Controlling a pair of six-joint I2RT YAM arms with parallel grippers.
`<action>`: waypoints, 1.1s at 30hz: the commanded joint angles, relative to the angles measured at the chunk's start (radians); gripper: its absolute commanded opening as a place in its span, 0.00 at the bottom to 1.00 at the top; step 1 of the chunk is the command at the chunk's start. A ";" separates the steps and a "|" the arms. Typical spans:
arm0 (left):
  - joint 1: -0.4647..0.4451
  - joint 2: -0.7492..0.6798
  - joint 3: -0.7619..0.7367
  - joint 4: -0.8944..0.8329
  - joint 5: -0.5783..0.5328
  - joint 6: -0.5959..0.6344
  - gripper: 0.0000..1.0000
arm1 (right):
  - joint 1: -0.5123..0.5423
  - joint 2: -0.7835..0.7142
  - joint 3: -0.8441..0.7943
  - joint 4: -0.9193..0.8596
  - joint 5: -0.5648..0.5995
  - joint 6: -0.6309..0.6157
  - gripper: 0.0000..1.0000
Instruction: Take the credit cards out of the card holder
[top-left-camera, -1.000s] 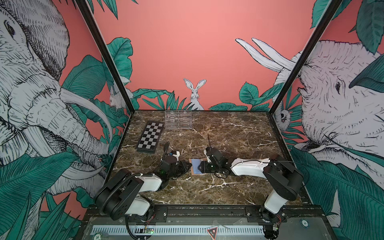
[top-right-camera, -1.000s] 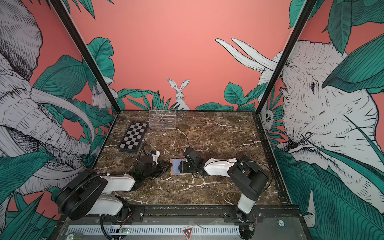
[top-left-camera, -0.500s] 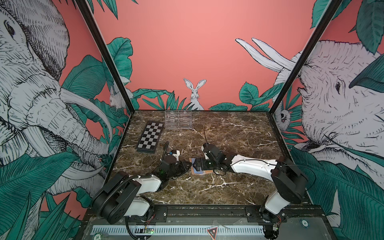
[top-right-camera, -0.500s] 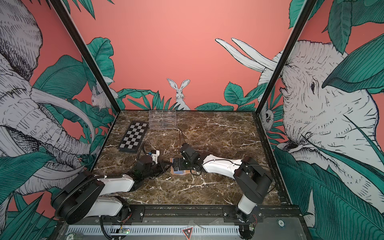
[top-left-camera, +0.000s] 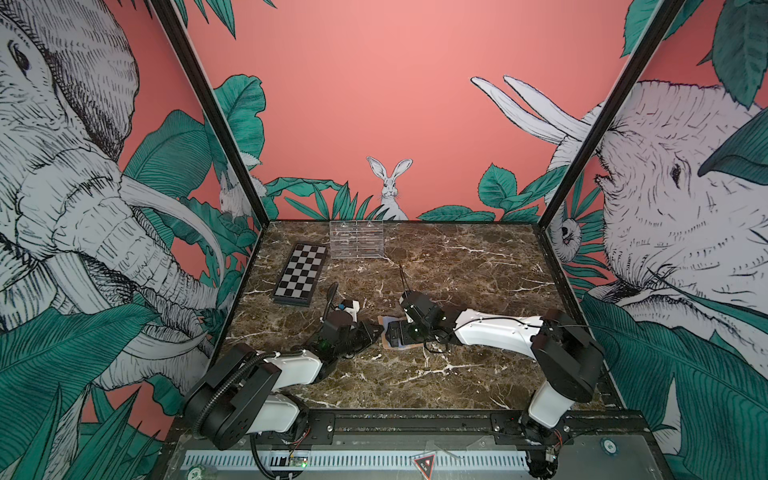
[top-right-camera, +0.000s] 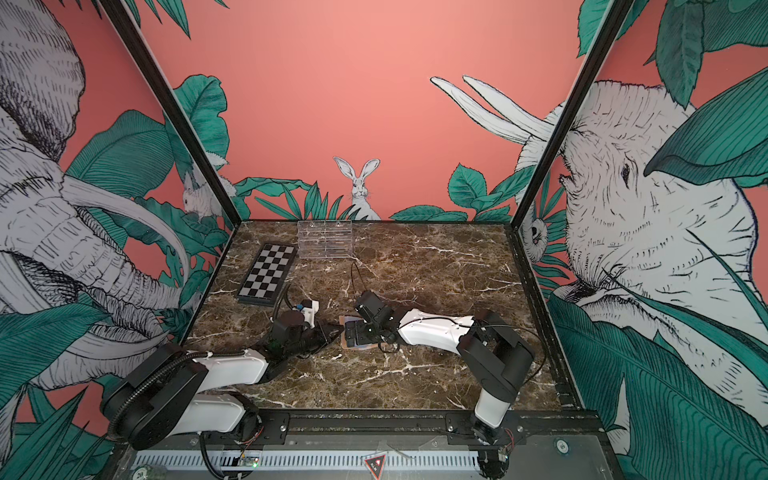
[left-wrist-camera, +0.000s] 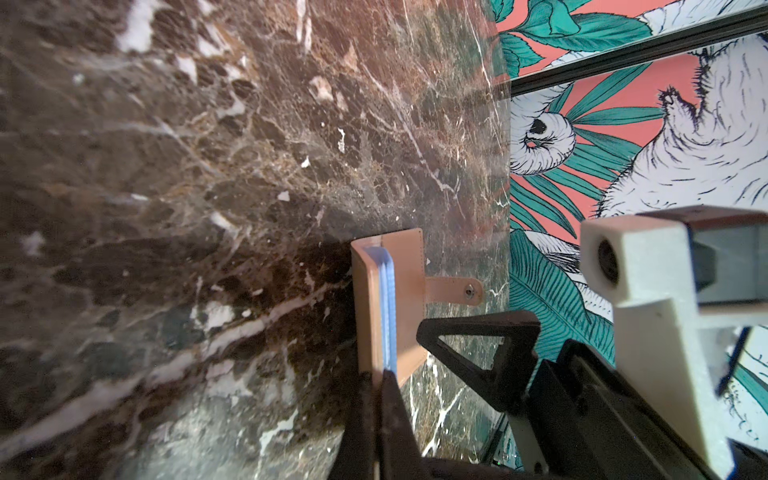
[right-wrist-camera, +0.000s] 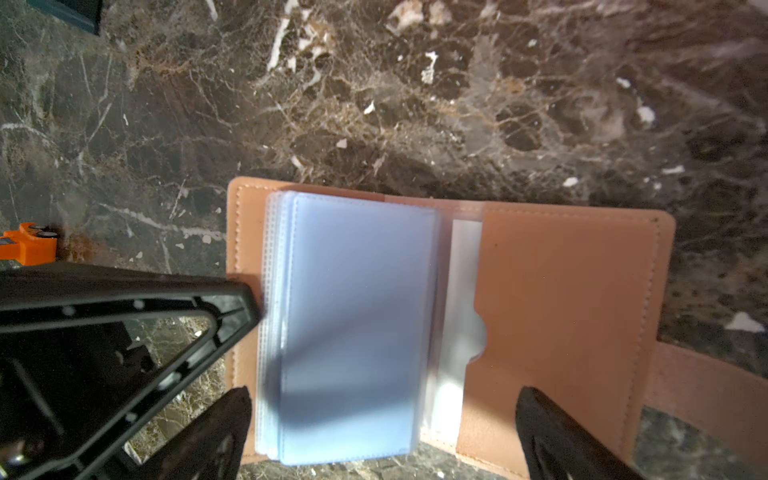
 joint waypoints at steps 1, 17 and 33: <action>-0.004 -0.025 -0.011 0.000 -0.008 0.011 0.00 | 0.001 0.018 0.000 0.002 0.018 -0.007 0.97; -0.004 -0.024 -0.011 -0.017 -0.011 0.024 0.00 | -0.005 0.024 -0.016 0.004 0.040 0.003 0.97; -0.004 0.021 -0.014 0.002 -0.012 0.034 0.00 | -0.025 0.001 -0.049 0.033 0.033 0.012 0.97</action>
